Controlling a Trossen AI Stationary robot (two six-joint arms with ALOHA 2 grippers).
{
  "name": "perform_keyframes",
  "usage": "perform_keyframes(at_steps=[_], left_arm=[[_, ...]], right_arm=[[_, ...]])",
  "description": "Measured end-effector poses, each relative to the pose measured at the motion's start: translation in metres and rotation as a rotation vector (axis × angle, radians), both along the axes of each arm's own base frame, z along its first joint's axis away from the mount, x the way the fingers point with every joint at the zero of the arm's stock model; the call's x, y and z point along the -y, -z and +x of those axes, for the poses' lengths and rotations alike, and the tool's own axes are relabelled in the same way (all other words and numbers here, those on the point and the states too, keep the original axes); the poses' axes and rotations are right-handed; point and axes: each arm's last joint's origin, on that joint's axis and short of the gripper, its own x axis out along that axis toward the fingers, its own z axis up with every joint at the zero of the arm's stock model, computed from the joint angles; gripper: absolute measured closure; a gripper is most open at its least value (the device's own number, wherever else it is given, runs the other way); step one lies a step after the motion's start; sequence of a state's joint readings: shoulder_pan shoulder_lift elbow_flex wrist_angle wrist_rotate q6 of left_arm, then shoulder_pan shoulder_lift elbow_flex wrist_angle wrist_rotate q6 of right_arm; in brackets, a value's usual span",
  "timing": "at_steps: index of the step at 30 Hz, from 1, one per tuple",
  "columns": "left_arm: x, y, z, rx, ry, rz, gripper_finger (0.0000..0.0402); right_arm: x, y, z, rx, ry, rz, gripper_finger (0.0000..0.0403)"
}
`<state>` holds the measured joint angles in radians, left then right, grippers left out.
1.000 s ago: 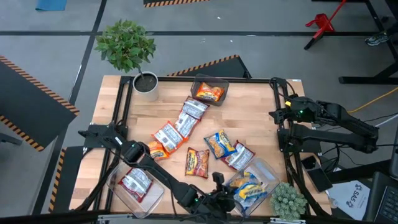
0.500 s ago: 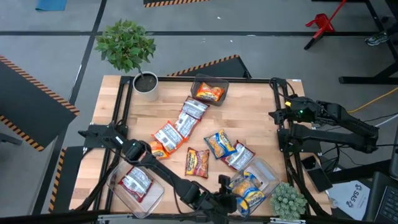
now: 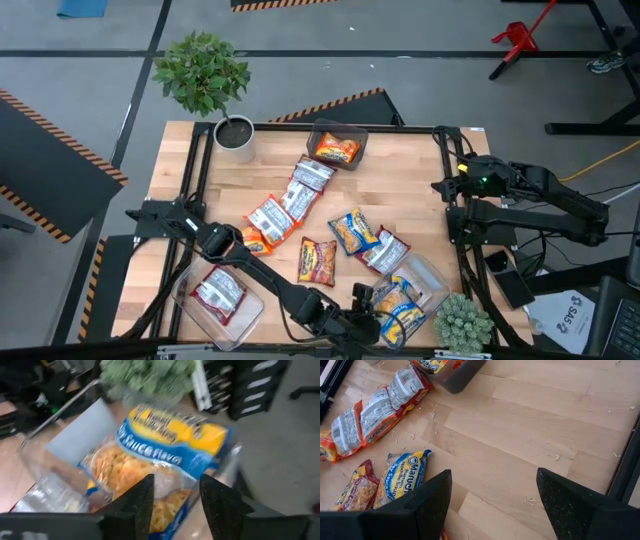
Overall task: Sort Maruchan noodles
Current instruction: Put the blue noodle pack into the right transparent bin
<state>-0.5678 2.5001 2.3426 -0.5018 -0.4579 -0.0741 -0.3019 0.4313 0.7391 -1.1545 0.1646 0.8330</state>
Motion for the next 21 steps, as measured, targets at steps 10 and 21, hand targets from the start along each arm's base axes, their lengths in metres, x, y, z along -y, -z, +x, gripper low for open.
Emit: perform_keyframes(at_steps=[10,21], left_arm=[[-0.003,-0.018,-0.008,-0.029,-0.009,-0.050,0.0200],[-0.079,-0.080,-0.033,-0.189,-0.302,-0.075,0.0201]], right_arm=[[0.000,0.000,0.000,0.003,0.003,0.003,0.0123],[0.000,0.000,0.001,0.003,0.005,0.001,0.0123]])
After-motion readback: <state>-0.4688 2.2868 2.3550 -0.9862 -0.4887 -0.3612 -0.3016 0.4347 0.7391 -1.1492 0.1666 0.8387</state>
